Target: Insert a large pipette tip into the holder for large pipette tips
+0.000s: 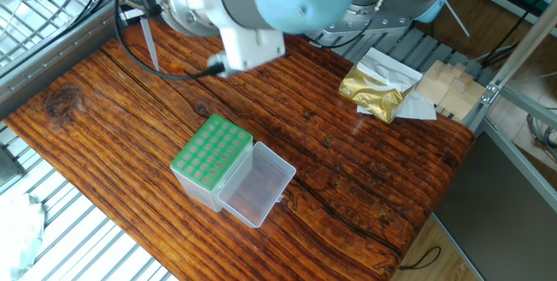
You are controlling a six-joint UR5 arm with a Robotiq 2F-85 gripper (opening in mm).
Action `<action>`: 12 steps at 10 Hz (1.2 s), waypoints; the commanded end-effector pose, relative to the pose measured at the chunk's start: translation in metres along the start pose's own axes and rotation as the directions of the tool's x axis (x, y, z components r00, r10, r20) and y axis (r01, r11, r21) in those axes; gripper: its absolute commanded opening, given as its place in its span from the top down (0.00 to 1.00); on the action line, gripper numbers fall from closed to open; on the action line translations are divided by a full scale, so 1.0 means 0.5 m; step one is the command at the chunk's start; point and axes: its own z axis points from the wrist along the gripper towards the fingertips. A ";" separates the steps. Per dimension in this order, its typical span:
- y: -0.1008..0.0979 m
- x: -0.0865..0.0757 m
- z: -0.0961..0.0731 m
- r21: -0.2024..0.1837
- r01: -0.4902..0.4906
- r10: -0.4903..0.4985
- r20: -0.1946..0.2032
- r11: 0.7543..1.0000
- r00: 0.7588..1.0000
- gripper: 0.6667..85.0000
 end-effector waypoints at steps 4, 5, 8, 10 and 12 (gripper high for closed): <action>0.006 -0.026 -0.040 0.002 -0.002 0.002 -0.033 1.000 0.999 1.00; -0.001 -0.027 -0.040 0.011 0.000 0.000 -0.029 1.000 1.000 1.00; -0.011 -0.021 -0.028 0.023 0.011 -0.011 -0.026 1.000 1.000 1.00; -0.035 -0.009 -0.028 0.068 0.041 -0.038 -0.052 0.997 0.998 1.00; -0.080 0.001 -0.033 0.147 0.109 -0.097 -0.085 0.983 0.992 1.00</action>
